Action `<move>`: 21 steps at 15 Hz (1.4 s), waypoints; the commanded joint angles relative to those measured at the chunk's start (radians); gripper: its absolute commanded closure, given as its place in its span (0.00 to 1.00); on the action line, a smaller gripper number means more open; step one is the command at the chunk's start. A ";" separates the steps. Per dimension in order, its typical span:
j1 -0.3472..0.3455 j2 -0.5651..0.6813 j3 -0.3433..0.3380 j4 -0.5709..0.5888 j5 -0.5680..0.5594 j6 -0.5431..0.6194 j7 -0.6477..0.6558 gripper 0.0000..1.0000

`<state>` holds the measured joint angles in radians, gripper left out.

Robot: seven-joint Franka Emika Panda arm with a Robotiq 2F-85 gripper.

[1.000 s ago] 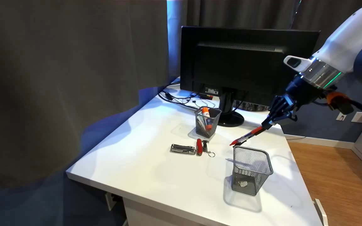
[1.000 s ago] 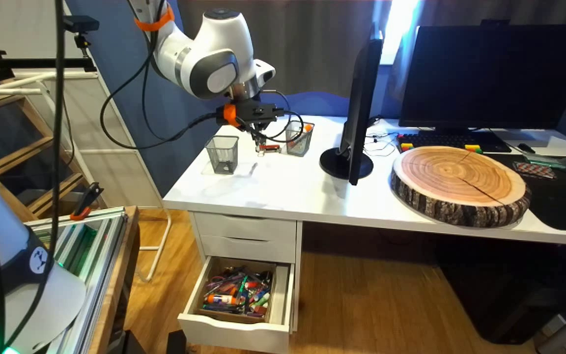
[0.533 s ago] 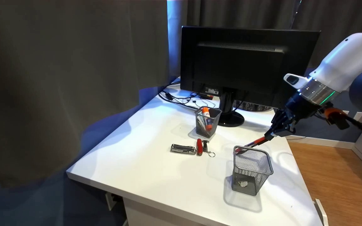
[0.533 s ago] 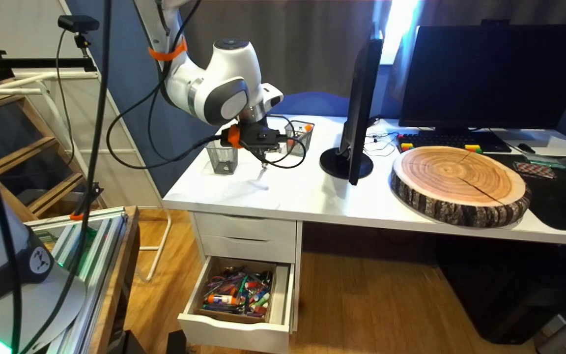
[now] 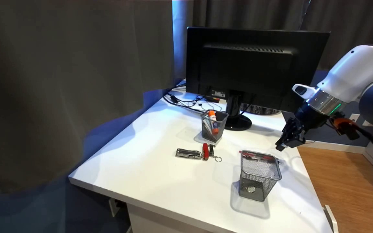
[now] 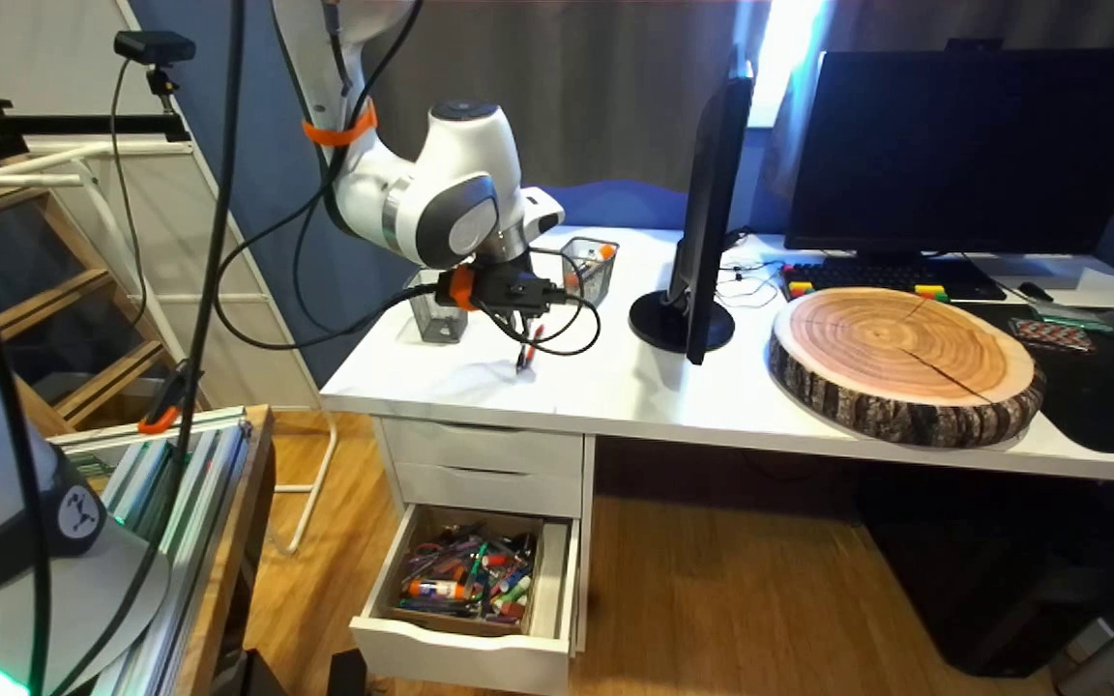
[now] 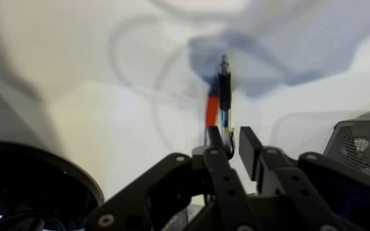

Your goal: Remove the pens from the basket on the left and put them on the desk

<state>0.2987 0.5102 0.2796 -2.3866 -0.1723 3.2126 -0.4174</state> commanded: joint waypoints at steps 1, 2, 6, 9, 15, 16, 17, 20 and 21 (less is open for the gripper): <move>0.044 0.022 -0.043 0.034 -0.048 -0.031 0.061 0.45; 0.053 0.013 -0.049 0.035 -0.050 -0.041 0.067 0.39; 0.071 -0.060 -0.045 0.029 -0.050 -0.189 0.089 0.11; 0.075 -0.165 -0.018 0.020 -0.049 -0.387 0.114 0.00; 0.079 -0.374 0.069 0.045 0.004 -0.744 0.175 0.00; 0.080 -0.400 0.079 0.050 0.008 -0.787 0.181 0.00; 0.080 -0.433 0.091 0.053 0.014 -0.828 0.187 0.00; 0.087 -0.503 0.115 0.071 0.012 -0.929 0.193 0.00; 0.090 -0.518 0.121 0.078 0.006 -0.953 0.185 0.00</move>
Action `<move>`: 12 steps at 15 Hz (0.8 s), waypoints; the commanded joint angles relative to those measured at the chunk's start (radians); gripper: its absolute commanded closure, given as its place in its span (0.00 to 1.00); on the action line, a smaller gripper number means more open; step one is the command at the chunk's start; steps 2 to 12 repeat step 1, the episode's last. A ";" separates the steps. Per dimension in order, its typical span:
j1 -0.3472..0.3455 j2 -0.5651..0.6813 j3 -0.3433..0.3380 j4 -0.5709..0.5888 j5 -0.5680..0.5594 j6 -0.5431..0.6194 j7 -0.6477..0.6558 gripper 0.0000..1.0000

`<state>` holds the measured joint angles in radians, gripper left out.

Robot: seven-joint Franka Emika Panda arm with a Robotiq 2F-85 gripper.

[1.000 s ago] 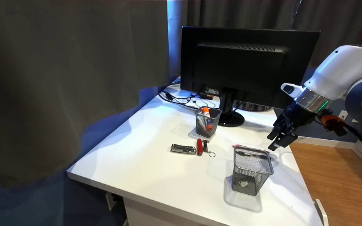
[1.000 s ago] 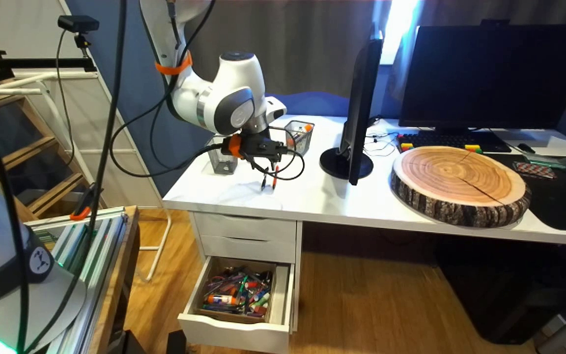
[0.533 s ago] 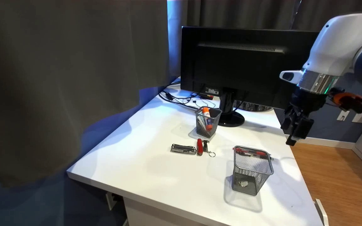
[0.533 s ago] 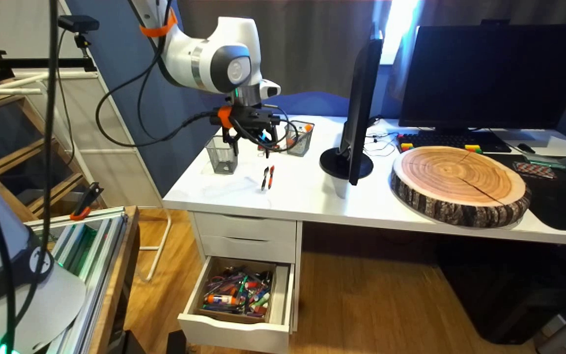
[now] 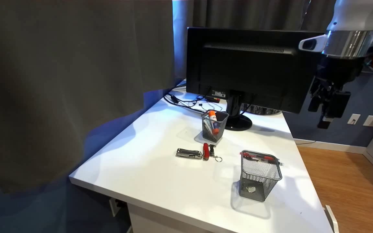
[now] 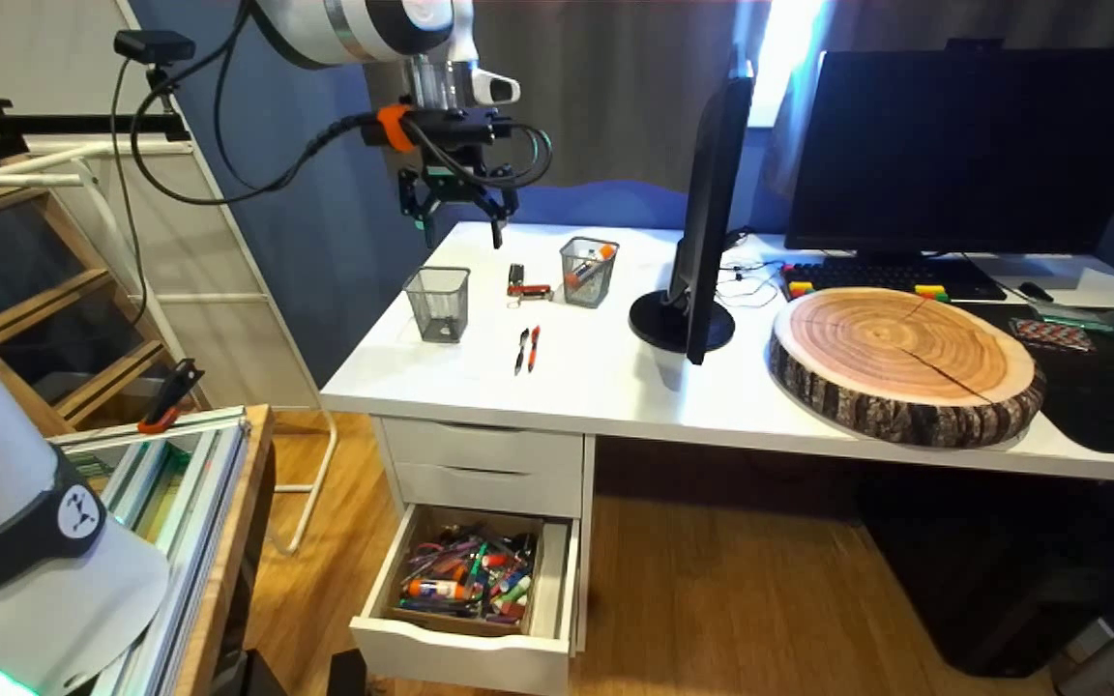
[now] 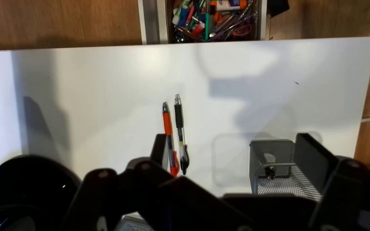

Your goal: Remove the pens from the basket on the left and put them on the desk

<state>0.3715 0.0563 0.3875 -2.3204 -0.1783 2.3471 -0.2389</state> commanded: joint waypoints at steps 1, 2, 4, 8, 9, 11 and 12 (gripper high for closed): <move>0.005 -0.021 0.004 0.006 0.001 -0.030 -0.001 0.00; 0.005 -0.021 0.004 0.006 0.001 -0.030 -0.001 0.00; 0.005 -0.021 0.004 0.006 0.001 -0.030 -0.001 0.00; 0.005 -0.021 0.004 0.006 0.001 -0.030 -0.001 0.00; 0.005 -0.021 0.004 0.006 0.001 -0.030 -0.001 0.00; 0.005 -0.021 0.004 0.006 0.001 -0.030 -0.001 0.00; 0.005 -0.021 0.004 0.006 0.001 -0.030 -0.001 0.00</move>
